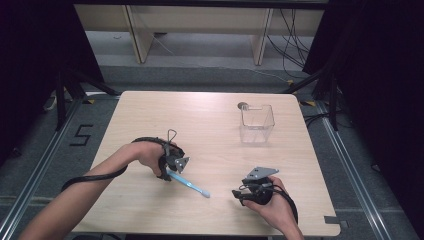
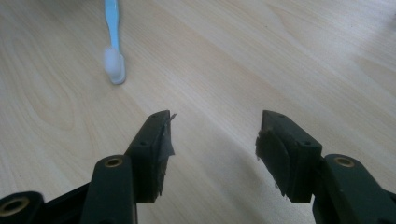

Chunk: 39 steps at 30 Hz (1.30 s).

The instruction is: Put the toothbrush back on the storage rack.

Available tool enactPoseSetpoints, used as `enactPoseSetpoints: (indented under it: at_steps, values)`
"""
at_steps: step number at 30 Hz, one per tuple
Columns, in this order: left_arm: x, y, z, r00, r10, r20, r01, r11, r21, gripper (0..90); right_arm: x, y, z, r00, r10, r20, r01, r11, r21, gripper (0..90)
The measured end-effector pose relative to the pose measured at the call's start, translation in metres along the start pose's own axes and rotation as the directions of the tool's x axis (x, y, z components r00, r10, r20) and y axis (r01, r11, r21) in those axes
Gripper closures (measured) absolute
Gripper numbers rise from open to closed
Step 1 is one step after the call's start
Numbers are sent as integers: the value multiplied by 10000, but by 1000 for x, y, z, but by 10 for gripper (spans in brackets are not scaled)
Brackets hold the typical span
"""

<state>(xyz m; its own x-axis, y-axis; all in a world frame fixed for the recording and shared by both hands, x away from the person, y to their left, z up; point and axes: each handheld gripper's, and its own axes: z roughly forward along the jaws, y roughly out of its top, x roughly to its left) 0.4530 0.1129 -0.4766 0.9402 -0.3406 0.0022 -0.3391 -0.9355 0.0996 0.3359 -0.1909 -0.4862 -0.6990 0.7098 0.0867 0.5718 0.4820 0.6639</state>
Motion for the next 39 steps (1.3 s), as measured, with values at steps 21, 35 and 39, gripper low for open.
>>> enactPoseSetpoints:
  at_steps: [21, 35, 39]
  values:
    - [2, 5, 3, 9999, 135, 84, -139, 9989, 458, 648, 2, 0, 1, 10000, -64, -2, 64, 9999, -130, 446]
    - [-1, 10, 3, 9991, 414, -36, -411, 9969, 678, 759, 1, 0, 0, 9999, 46, -89, -46, 10000, 26, 446]
    - [-3, 11, 3, 9991, 408, -121, -398, 9964, 751, 775, 2, 0, 1, 9998, 174, -82, -175, 9998, -108, 446]
